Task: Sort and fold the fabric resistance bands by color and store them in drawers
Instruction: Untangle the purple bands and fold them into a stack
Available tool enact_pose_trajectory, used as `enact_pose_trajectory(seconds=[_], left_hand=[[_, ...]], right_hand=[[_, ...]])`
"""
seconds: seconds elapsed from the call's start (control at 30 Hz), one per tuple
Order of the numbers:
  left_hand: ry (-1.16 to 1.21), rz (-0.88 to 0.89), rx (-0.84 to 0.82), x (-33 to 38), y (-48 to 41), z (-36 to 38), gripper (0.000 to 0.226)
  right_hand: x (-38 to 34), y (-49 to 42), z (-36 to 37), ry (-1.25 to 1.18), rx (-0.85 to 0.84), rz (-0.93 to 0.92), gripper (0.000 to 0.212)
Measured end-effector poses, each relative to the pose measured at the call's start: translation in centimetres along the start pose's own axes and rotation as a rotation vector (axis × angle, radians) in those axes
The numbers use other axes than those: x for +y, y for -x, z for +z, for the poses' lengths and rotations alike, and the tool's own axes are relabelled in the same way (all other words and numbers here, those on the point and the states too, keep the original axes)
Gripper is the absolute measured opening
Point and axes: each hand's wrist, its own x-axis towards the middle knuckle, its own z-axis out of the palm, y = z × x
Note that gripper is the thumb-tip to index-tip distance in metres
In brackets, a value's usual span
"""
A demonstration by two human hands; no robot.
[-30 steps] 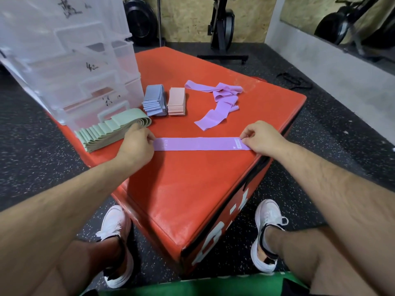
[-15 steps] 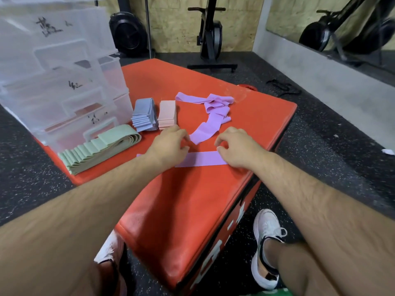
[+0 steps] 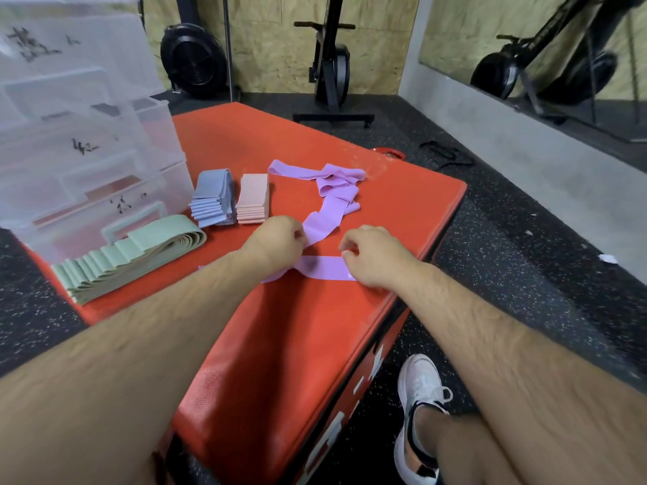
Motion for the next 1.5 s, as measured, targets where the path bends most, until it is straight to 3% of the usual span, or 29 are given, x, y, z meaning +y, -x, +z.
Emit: enact_pose_trajectory(seconds=[0.17,0.4,0.63,0.77,0.87,1.0,1.13,1.27,1.5], left_hand=[[-0.023,0.056,-0.101,-0.5,0.3,-1.2,0.029],[-0.112,0.124,-0.017,-0.3,0.4,-0.8,0.015],[0.341,0.037,0.193,1.9,0.9,-4.3,0.013],[0.378,0.026,0.299,1.4,2.0,-6.5,0.019],[0.413,0.011,0.314,0.8,3.1,-7.7,0.016],[0.458,0.042,0.304,0.5,5.0,-8.8,0.015],[0.331,0.053,0.305,-0.4,5.8,-9.5,0.009],[0.488,0.003,0.356,-0.7,6.1,-10.5,0.011],[0.692,-0.004,0.493,0.0,7.5,-14.1,0.017]], right_hand=[[-0.4,0.4,-0.4,-0.027,0.010,0.010,0.024],[-1.4,-0.1,-0.1,-0.062,0.051,-0.003,0.029],[-3.6,-2.2,-0.5,-0.315,0.205,-0.153,0.046],[-5.2,-3.6,-1.2,-0.561,0.240,-0.224,0.027],[-6.2,-3.9,-1.8,-0.511,0.191,-0.269,0.008],[-7.0,-3.8,-2.1,-0.474,0.168,-0.316,0.013],[-7.8,-3.4,-2.6,-0.525,0.139,-0.342,0.011],[-7.6,-3.1,-2.4,-0.502,0.099,-0.306,0.017],[-6.0,-3.0,-1.9,-0.364,0.026,-0.178,0.009]])
